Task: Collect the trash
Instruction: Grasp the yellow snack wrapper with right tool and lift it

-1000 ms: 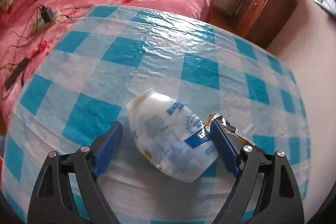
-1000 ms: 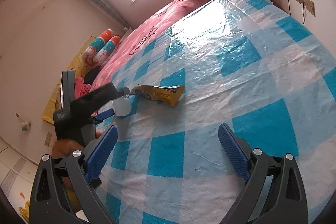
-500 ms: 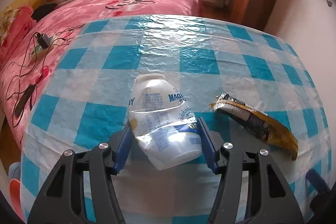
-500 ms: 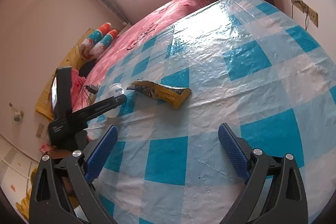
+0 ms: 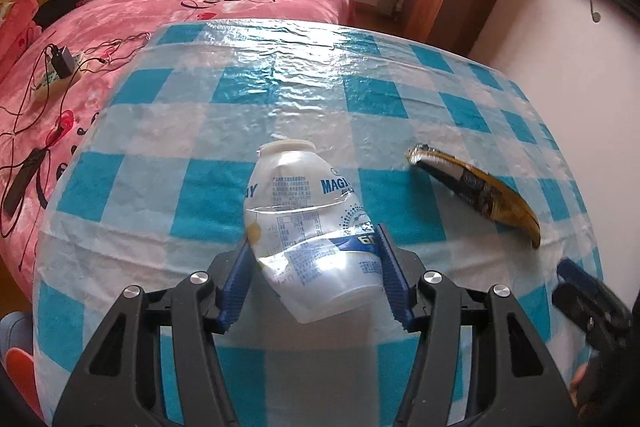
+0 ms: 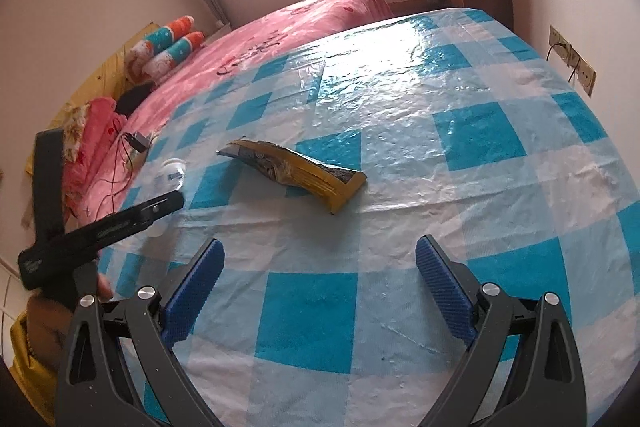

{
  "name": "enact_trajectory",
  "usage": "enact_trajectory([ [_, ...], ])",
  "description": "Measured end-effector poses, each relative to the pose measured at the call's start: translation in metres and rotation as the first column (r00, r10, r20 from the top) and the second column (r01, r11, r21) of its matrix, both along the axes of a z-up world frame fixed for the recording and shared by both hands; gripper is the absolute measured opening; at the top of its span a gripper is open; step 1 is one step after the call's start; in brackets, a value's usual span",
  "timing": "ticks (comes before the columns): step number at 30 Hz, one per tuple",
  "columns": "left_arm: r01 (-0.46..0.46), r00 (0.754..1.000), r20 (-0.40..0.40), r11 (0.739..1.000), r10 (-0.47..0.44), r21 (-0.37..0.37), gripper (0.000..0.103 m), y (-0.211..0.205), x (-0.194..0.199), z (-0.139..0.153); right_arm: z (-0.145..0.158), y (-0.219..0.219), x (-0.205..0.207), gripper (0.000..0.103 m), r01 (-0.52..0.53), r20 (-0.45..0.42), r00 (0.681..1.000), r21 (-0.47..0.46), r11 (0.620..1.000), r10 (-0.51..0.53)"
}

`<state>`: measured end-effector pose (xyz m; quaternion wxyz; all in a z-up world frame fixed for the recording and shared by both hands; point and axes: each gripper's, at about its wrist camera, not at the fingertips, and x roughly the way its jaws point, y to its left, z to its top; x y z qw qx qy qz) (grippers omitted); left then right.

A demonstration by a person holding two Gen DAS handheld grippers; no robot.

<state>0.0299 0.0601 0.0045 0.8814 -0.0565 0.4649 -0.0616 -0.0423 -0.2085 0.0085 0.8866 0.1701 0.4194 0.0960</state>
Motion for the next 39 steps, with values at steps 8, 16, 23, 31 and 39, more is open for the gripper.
enact_trajectory([
  [8,0.021,1.000,0.005,0.999,-0.021,0.026,0.059,0.018,-0.016,0.000,0.014,0.022,0.031,0.095,-0.052,0.047,0.997,-0.078,0.996,0.056],
  [16,0.023,1.000,0.012,0.999,-0.023,0.035,0.059,0.031,-0.024,-0.001,0.010,0.050,0.072,0.090,-0.124,0.046,0.990,-0.204,0.971,0.136],
  [23,0.030,0.999,0.016,0.999,-0.030,0.038,0.059,0.034,-0.025,-0.001,-0.007,0.067,0.093,0.079,-0.182,-0.013,0.983,-0.281,0.942,0.186],
  [31,0.034,0.999,0.030,0.999,-0.035,0.041,0.059,0.033,-0.030,0.002,-0.009,0.072,0.093,0.054,-0.152,-0.013,0.987,-0.340,0.928,0.157],
  [39,0.035,0.998,0.047,0.999,-0.037,0.039,0.059,0.033,-0.038,0.009,-0.009,0.080,0.077,0.027,-0.172,-0.009,0.983,-0.376,0.910,0.182],
])
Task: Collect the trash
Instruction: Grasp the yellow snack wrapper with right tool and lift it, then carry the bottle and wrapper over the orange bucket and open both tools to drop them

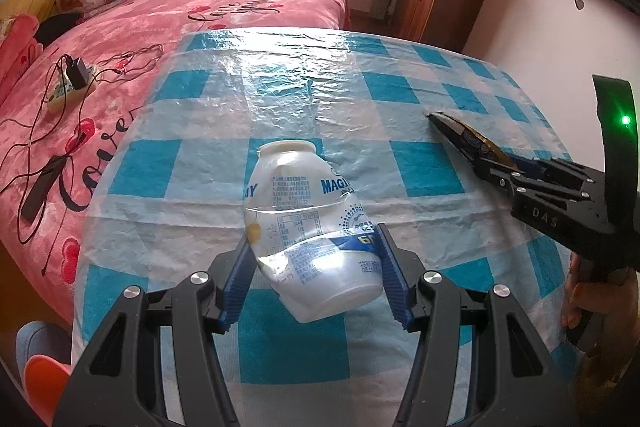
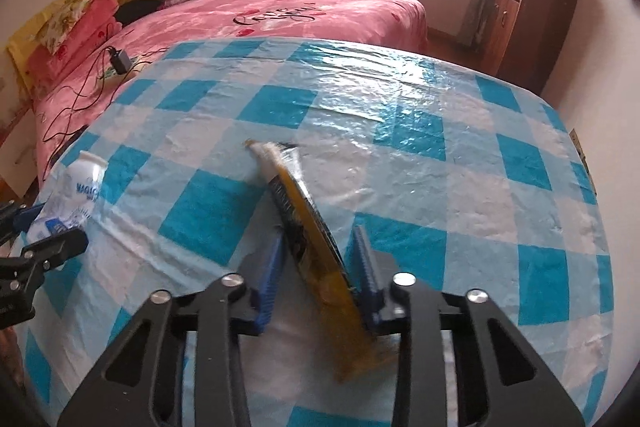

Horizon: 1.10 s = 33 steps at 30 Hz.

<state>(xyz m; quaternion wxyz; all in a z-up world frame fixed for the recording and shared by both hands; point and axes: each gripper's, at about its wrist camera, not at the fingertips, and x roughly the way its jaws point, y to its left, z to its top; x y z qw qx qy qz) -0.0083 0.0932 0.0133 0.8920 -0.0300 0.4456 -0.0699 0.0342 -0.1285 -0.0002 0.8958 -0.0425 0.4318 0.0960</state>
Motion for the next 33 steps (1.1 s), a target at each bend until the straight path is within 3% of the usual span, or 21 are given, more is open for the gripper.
enact_trajectory([
  [5,0.003,1.000,0.009,1.000,-0.003,0.001,0.059,0.000,-0.007,0.003,0.001,-0.002,-0.011,0.018,0.011,-0.005,1.000,0.040,0.999,-0.011],
  [33,0.011,0.999,0.045,1.000,-0.011,-0.011,0.059,0.006,-0.062,0.022,0.033,0.010,-0.118,0.011,0.006,0.065,0.998,0.208,0.978,-0.020],
])
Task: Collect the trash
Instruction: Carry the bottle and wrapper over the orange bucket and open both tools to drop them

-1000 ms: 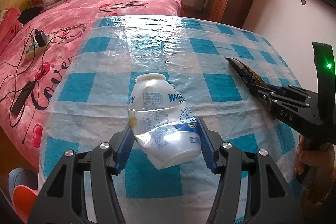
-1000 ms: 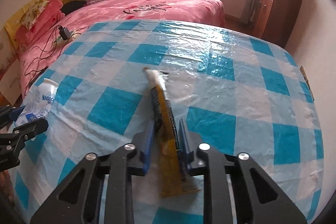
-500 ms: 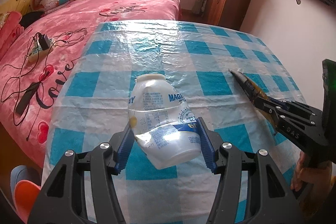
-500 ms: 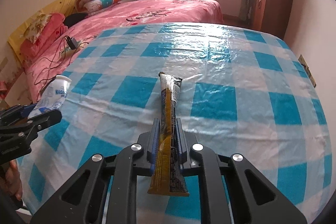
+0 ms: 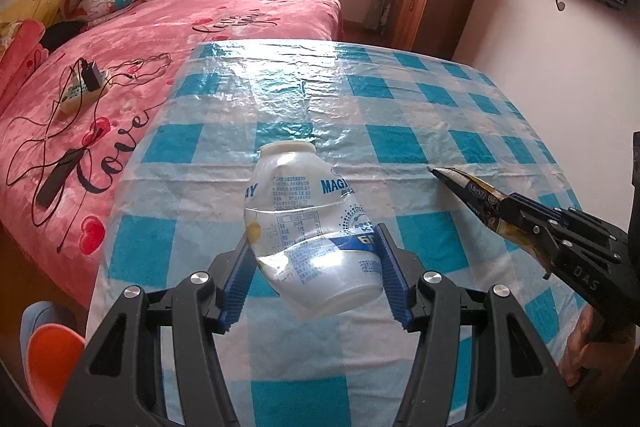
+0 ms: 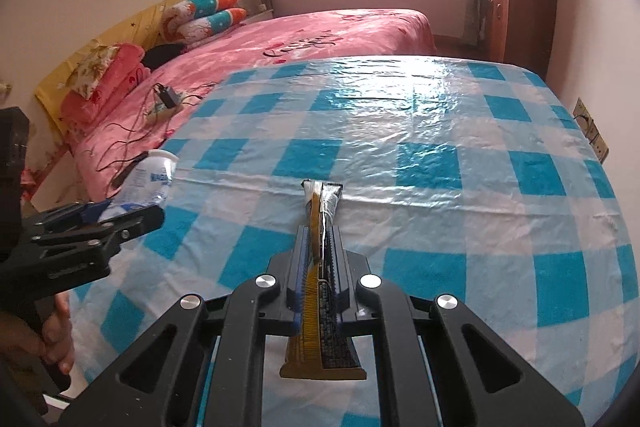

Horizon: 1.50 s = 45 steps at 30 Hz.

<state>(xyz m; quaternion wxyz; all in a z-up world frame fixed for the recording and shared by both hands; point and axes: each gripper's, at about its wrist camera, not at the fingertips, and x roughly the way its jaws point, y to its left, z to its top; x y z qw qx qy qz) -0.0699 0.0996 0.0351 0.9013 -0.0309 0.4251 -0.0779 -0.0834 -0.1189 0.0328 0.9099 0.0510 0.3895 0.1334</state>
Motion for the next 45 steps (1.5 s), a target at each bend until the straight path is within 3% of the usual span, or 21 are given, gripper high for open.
enact_trajectory([
  [11,0.007,1.000,-0.021,1.000,-0.008,-0.022,0.059,0.013,-0.032,-0.002,-0.010,0.014,-0.054,0.014,-0.075,-0.117,0.989,0.093,0.993,0.086],
  [13,0.008,1.000,-0.026,1.000,-0.008,-0.024,0.059,0.016,-0.037,-0.005,-0.007,0.019,-0.059,0.035,-0.087,-0.101,0.990,0.088,0.992,0.096],
  [15,0.008,0.999,-0.031,1.000,-0.009,-0.028,0.059,0.018,-0.041,-0.006,-0.005,0.023,-0.059,0.047,-0.088,-0.082,0.992,0.062,0.994,0.093],
  [19,0.001,0.999,-0.041,0.999,-0.002,-0.037,0.059,0.024,-0.047,-0.010,-0.006,0.035,-0.051,0.048,-0.098,-0.069,0.993,0.018,0.995,0.099],
  [29,-0.001,0.998,-0.060,0.998,-0.002,-0.056,0.059,0.033,-0.054,-0.018,-0.029,0.056,-0.024,0.045,-0.102,-0.075,0.993,-0.121,0.987,0.093],
  [33,-0.001,0.998,-0.061,0.998,-0.003,-0.066,0.059,0.038,-0.057,-0.019,-0.031,0.060,-0.023,0.021,-0.091,-0.066,0.995,-0.176,0.980,0.080],
  [45,-0.005,0.999,-0.043,0.995,0.001,-0.103,0.059,0.055,-0.065,-0.018,-0.017,0.063,-0.031,0.017,-0.093,-0.065,0.994,-0.089,0.992,0.087],
])
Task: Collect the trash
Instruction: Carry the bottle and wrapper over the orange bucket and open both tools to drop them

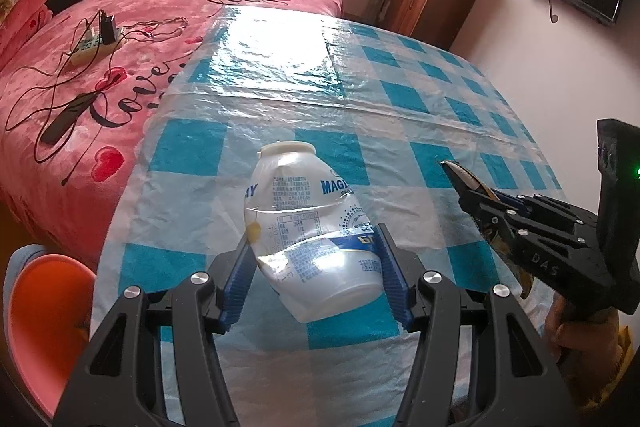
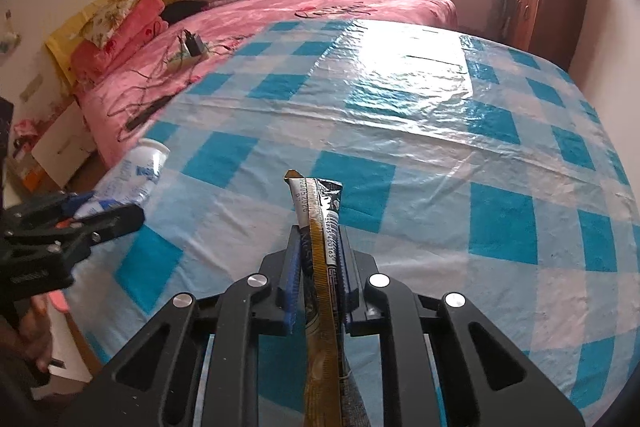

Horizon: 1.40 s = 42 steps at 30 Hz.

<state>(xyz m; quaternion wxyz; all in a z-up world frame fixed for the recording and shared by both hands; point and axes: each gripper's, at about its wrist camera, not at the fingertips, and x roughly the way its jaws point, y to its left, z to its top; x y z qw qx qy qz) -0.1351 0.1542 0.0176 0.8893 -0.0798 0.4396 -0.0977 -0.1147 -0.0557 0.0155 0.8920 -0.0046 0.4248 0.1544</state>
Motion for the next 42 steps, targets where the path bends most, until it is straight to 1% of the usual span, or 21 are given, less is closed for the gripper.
enact_trajectory([
  [9,-0.052,0.998,0.039,0.999,0.052,-0.003,0.059,0.026,-0.011,0.013,0.031,0.023,-0.006,0.017,-0.050,0.005,0.999,0.116,0.992,0.050],
  [12,-0.085,0.995,0.048,0.996,0.085,0.000,0.059,0.039,-0.016,0.017,0.038,0.039,-0.005,0.017,-0.090,-0.008,0.996,0.170,0.981,0.093],
  [18,-0.167,0.985,0.053,0.986,0.166,0.021,0.059,0.074,-0.034,0.018,0.046,0.080,-0.005,0.017,-0.177,-0.029,0.982,0.236,0.956,0.189],
  [22,-0.220,0.975,0.042,0.975,0.219,0.036,0.059,0.097,-0.044,0.015,0.047,0.119,-0.005,0.017,-0.248,-0.049,0.961,0.275,0.929,0.271],
  [24,-0.246,0.969,0.039,0.968,0.244,0.049,0.059,0.108,-0.050,0.013,0.048,0.135,-0.007,0.017,-0.275,-0.054,0.952,0.279,0.920,0.301],
  [30,-0.326,0.945,0.011,0.943,0.326,0.068,0.059,0.146,-0.070,0.002,0.043,0.194,-0.012,0.017,-0.373,-0.084,0.907,0.297,0.879,0.413],
  [31,-0.337,0.941,0.006,0.939,0.338,0.070,0.059,0.152,-0.073,-0.001,0.040,0.206,-0.013,0.017,-0.389,-0.097,0.895,0.304,0.869,0.435],
  [34,-0.375,0.926,-0.015,0.924,0.377,0.075,0.059,0.170,-0.081,-0.010,0.032,0.227,-0.013,0.017,-0.415,-0.119,0.876,0.310,0.855,0.468],
  [37,-0.408,0.911,-0.036,0.910,0.411,0.077,0.059,0.186,-0.087,-0.020,0.018,0.250,-0.012,0.017,-0.429,-0.161,0.852,0.330,0.841,0.498],
  [39,-0.427,0.901,-0.048,0.900,0.432,0.087,0.059,0.195,-0.091,-0.027,0.012,0.261,-0.014,0.017,-0.435,-0.176,0.843,0.332,0.837,0.508],
  [42,-0.443,0.891,-0.065,0.892,0.449,0.091,0.059,0.203,-0.095,-0.036,0.006,0.275,-0.014,0.017,-0.443,-0.195,0.830,0.341,0.829,0.523],
])
